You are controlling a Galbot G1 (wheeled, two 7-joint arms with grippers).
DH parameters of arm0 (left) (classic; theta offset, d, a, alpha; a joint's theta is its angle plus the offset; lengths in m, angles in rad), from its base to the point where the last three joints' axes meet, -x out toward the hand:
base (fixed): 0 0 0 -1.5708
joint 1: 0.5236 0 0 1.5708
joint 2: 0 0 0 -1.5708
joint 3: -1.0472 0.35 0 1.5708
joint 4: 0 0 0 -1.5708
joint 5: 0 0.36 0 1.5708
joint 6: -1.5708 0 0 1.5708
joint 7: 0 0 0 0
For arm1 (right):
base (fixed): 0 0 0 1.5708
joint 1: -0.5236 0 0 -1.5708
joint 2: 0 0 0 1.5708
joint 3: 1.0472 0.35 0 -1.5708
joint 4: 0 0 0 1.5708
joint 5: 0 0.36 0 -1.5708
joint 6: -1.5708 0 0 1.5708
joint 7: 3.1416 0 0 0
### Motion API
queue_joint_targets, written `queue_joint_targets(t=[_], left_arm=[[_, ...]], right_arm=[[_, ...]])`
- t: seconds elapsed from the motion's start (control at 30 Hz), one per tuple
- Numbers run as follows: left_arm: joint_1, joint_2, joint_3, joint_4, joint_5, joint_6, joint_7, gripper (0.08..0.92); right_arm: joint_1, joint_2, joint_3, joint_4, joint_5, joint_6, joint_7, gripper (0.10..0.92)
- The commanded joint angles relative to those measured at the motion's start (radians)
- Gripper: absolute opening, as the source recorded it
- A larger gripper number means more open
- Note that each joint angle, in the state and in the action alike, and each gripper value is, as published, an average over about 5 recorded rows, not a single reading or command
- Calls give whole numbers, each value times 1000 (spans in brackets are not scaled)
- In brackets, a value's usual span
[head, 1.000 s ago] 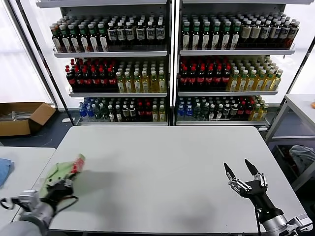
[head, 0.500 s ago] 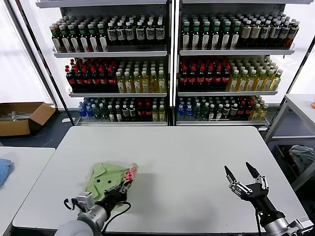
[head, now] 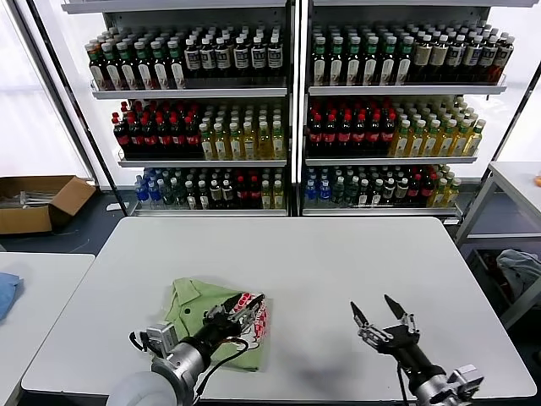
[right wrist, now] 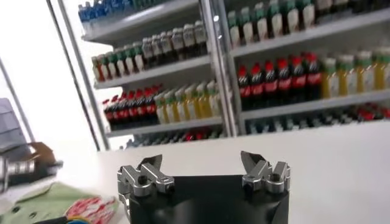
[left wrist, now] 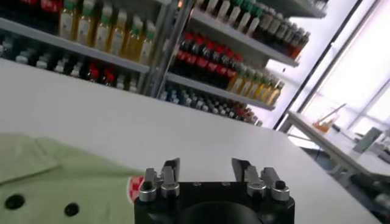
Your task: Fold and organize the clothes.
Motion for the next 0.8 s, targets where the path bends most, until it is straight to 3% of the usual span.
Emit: queue_joint_targets(t=[0.03,0.3,0.7,0.8], left_arm=[[28,54,-216,-76,-56,-41,36,626],[104,40,-387,-102,-93,-33,37,812],[134,-2,-390,-130,-86,-24,35,823],[137,-6,-391,-134,-87,-21,35,823]], right_arm=[[190,0,-372,-155,-35,-110,80,823],[342,4,-579,-249,-88,-197,104,823],[481,25,-708,-333,-97,-296,147,814],[483,28,-706,-329,-96,-291,139,758]])
